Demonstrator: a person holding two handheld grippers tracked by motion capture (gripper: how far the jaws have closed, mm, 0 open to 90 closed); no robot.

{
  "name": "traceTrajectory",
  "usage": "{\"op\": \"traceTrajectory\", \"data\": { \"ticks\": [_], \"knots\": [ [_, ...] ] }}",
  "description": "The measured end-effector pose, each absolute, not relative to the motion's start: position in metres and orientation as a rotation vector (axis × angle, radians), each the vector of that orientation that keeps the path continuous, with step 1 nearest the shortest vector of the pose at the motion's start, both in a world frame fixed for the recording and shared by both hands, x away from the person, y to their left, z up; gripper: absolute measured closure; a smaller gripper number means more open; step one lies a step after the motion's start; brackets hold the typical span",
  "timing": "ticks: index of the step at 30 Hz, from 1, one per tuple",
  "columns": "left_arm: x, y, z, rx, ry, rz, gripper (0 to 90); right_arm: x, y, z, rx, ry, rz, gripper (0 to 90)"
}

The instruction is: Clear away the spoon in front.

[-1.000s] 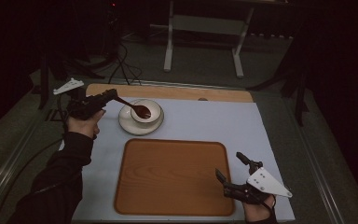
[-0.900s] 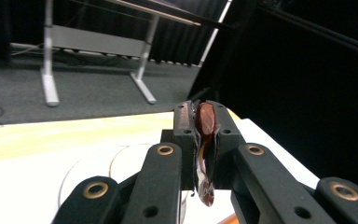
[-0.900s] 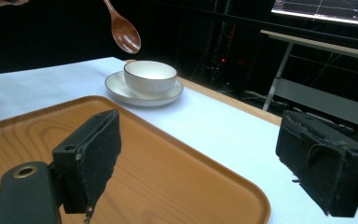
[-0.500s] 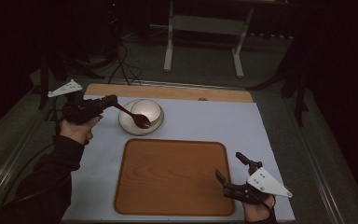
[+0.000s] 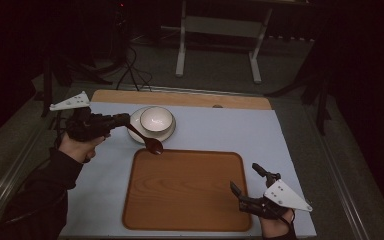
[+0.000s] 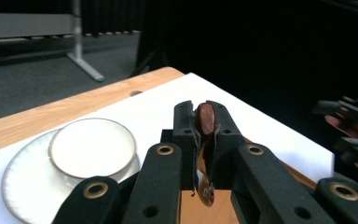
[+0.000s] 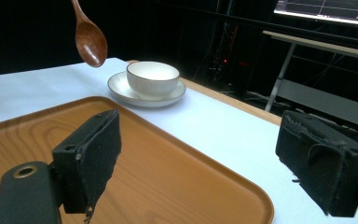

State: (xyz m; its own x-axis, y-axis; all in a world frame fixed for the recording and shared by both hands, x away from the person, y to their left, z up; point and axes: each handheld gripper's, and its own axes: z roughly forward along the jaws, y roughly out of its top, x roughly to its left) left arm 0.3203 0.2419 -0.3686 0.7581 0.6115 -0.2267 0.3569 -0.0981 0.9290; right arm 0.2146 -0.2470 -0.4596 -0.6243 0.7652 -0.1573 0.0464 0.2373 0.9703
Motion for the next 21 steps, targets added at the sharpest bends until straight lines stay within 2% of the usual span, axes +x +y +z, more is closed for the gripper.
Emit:
{"op": "traceTrajectory", "data": {
  "ticks": [11, 21],
  "knots": [
    [0.306, 0.239, -0.372, 1.825, 0.603, 0.225, 83.9, 0.214, -0.246, -0.460, 0.747, 1.880, 1.440, 13.8],
    [0.299, 0.226, -0.382, 1.967, 0.428, 0.115, 83.8, 0.215, -0.245, -0.461, 0.748, 1.888, 1.439, 13.9]
  ]
}}
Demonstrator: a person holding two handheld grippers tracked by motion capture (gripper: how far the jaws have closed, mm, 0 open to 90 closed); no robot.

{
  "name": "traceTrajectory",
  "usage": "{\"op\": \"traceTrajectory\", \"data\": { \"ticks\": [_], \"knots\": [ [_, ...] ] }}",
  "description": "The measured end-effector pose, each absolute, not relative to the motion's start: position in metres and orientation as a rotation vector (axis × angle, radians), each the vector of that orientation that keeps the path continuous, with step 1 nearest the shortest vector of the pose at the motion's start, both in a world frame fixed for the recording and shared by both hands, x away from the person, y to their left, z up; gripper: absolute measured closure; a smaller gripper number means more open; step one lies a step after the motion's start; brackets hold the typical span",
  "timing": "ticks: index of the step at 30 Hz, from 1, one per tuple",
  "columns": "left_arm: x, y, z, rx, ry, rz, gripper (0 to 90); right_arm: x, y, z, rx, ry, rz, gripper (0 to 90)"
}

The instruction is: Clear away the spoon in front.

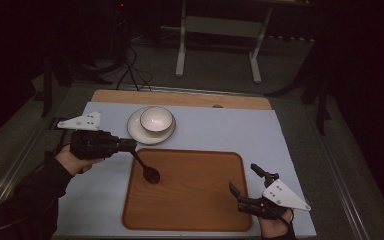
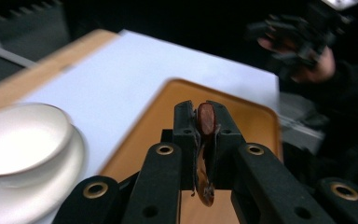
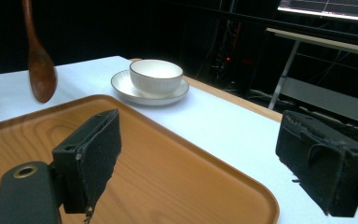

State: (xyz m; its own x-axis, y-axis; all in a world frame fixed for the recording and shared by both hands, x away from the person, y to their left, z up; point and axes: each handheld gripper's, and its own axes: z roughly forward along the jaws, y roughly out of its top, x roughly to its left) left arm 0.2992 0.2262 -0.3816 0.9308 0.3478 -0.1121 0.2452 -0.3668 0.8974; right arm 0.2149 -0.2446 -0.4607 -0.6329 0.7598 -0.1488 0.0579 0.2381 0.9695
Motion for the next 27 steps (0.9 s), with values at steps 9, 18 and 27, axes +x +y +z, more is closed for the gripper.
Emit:
{"op": "traceTrajectory", "data": {
  "ticks": [9, 18, 27],
  "knots": [
    [0.300, 0.212, -0.394, 2.056, 0.340, 0.003, 83.8, 0.215, -0.245, -0.461, 0.750, 1.894, 1.440, 13.9],
    [0.303, 0.195, -0.406, 2.139, 0.276, -0.099, 83.8, 0.215, -0.245, -0.461, 0.747, 1.895, 1.438, 14.0],
    [0.306, 0.180, -0.415, 2.201, 0.214, -0.214, 83.8, 0.215, -0.245, -0.461, 0.750, 1.894, 1.441, 14.0]
  ]
}}
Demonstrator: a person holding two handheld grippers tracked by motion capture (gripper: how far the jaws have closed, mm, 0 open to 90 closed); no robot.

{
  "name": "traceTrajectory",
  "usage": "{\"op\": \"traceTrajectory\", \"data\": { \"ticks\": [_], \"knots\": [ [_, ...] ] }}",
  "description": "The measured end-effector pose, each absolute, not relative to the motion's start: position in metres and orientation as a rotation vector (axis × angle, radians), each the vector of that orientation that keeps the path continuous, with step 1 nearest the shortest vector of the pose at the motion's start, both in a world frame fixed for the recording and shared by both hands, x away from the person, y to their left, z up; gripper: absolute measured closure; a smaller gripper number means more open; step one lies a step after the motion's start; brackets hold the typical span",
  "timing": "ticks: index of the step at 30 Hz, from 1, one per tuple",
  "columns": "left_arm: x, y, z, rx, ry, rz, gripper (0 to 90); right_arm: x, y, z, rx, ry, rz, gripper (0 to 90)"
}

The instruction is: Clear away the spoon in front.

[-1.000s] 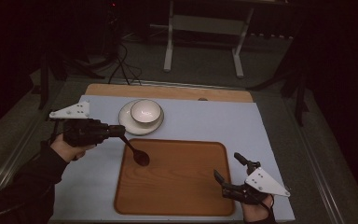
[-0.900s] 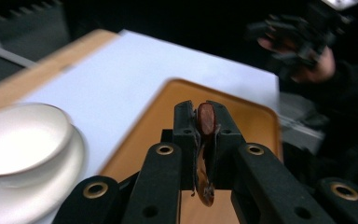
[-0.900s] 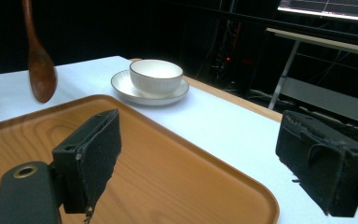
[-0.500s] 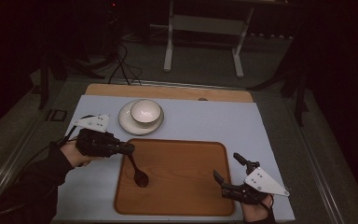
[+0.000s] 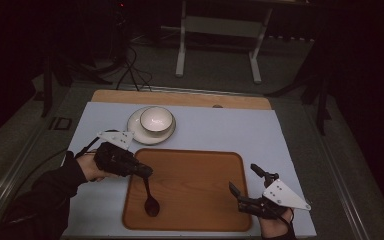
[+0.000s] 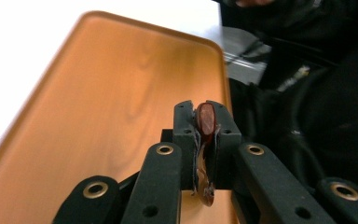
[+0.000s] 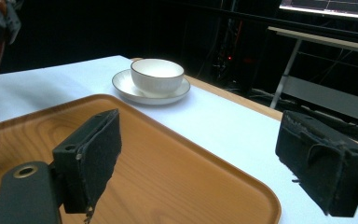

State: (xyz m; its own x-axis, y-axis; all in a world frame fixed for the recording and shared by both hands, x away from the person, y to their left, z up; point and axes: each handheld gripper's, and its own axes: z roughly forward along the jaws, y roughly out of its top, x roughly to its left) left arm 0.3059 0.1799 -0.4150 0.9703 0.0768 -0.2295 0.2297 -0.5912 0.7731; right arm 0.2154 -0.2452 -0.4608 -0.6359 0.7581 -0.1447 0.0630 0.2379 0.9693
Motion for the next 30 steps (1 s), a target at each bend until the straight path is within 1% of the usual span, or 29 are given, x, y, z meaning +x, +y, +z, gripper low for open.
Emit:
{"op": "traceTrajectory", "data": {
  "ticks": [4, 6, 9, 17, 20, 28, 30],
  "knots": [
    [0.308, 0.173, -0.423, 2.229, 0.210, -0.274, 83.7, 0.216, -0.245, -0.461, 0.750, 1.896, 1.442, 14.0],
    [0.310, 0.172, -0.425, 2.226, 0.217, -0.270, 83.8, 0.216, -0.245, -0.461, 0.750, 1.899, 1.440, 14.0],
    [0.314, 0.169, -0.431, 2.223, 0.225, -0.302, 83.7, 0.216, -0.244, -0.461, 0.745, 1.903, 1.438, 14.0],
    [0.320, 0.172, -0.442, 2.183, 0.257, -0.269, 80.9, 0.216, -0.245, -0.462, 0.753, 1.906, 1.443, 14.1],
    [0.322, 0.172, -0.455, 2.172, 0.280, -0.257, 77.3, 0.216, -0.245, -0.462, 0.750, 1.909, 1.443, 14.1],
    [0.329, 0.176, -0.471, 2.150, 0.317, -0.232, 73.1, 0.217, -0.244, -0.462, 0.751, 1.916, 1.444, 14.1],
    [0.332, 0.176, -0.477, 2.146, 0.330, -0.221, 70.9, 0.217, -0.244, -0.462, 0.752, 1.919, 1.445, 14.2]
  ]
}}
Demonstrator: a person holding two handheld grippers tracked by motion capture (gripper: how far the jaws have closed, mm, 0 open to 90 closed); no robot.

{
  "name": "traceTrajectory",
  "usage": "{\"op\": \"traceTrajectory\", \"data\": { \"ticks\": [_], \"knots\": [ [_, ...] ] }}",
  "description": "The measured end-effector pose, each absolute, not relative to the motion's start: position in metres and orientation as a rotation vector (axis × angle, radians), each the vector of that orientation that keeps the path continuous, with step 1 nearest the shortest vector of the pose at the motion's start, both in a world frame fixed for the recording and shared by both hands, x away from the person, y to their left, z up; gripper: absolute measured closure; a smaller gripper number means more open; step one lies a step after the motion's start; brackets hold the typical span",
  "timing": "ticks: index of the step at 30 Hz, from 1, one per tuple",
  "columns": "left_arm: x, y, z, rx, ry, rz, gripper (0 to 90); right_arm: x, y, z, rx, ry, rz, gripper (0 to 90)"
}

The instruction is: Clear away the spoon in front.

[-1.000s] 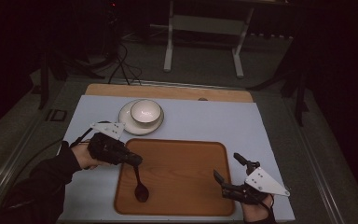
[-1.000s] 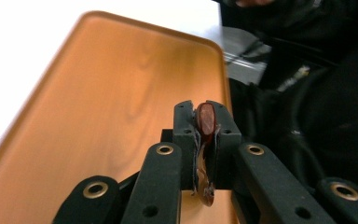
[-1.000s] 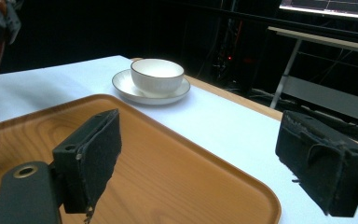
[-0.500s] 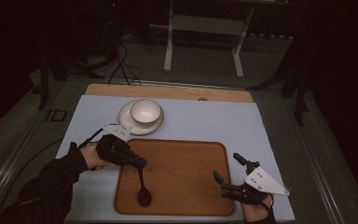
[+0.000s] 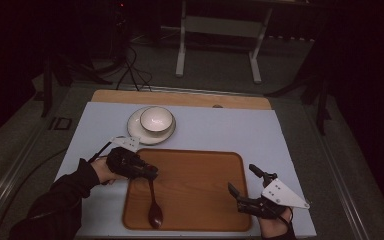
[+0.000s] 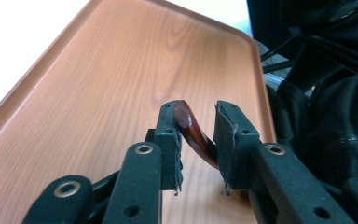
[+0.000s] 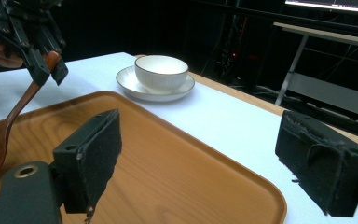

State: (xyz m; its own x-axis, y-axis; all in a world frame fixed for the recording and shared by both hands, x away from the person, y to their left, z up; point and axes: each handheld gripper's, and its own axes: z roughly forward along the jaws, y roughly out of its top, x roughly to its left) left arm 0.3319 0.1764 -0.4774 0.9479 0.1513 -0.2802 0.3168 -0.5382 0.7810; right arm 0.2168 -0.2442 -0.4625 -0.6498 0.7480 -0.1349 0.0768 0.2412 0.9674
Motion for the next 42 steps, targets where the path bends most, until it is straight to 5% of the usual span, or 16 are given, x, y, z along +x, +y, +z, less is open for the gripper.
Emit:
{"op": "traceTrajectory", "data": {
  "ticks": [19, 42],
  "knots": [
    [0.350, 0.174, -0.506, 2.131, 0.401, -0.117, 59.3, 0.216, -0.245, -0.462, 0.749, 1.916, 1.466, 14.4],
    [0.369, 0.163, -0.529, 2.150, 0.528, -0.053, 59.4, 0.217, -0.245, -0.463, 0.754, 1.936, 1.479, 14.4]
  ]
}}
